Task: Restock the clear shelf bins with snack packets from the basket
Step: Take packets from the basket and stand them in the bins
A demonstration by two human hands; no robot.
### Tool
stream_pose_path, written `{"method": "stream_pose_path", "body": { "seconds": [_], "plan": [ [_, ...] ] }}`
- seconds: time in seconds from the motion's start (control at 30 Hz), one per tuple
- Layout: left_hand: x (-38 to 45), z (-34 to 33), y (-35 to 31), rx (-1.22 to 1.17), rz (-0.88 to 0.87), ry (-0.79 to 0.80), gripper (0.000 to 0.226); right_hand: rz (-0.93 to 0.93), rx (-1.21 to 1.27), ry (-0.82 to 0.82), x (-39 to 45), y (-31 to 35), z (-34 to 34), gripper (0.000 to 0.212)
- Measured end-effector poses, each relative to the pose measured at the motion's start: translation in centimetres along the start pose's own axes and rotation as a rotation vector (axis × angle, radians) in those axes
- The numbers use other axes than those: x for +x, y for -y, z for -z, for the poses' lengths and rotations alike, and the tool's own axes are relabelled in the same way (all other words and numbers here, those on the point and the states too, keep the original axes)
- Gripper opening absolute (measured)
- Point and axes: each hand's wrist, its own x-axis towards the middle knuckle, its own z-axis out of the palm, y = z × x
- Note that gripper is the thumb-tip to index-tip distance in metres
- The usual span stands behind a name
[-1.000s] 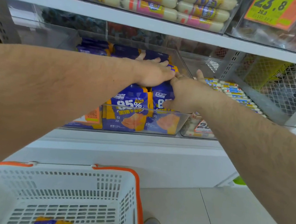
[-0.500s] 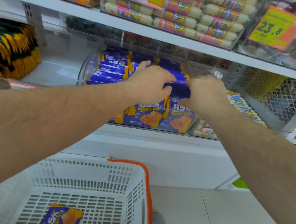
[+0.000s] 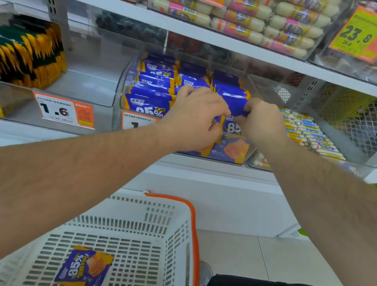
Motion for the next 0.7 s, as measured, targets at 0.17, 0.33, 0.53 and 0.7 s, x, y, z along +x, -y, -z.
{"method": "stream_pose_path", "body": {
  "seconds": [0.17,0.33,0.53,0.7],
  "plan": [
    [-2.4,-0.8,-0.8,-0.029,-0.093,-0.073,0.029,0.016,0.013,-0.109,-1.5,1.0,0.7,0.028],
    [-5.3,-1.8,0.1,-0.113,-0.060,-0.034,0.031,0.177,0.008,-0.216,-3.8,3.9,-0.3,0.020],
    [-11.7,-3.8,3.0,-0.227,0.175,0.007,0.031,0.479,0.274,-0.461,-8.3,9.0,-5.6,0.015],
    [-21.7,-6.8,6.5,-0.276,0.510,0.163,0.029,0.473,0.456,-0.061,-13.7,13.7,-15.4,0.016]
  ]
}}
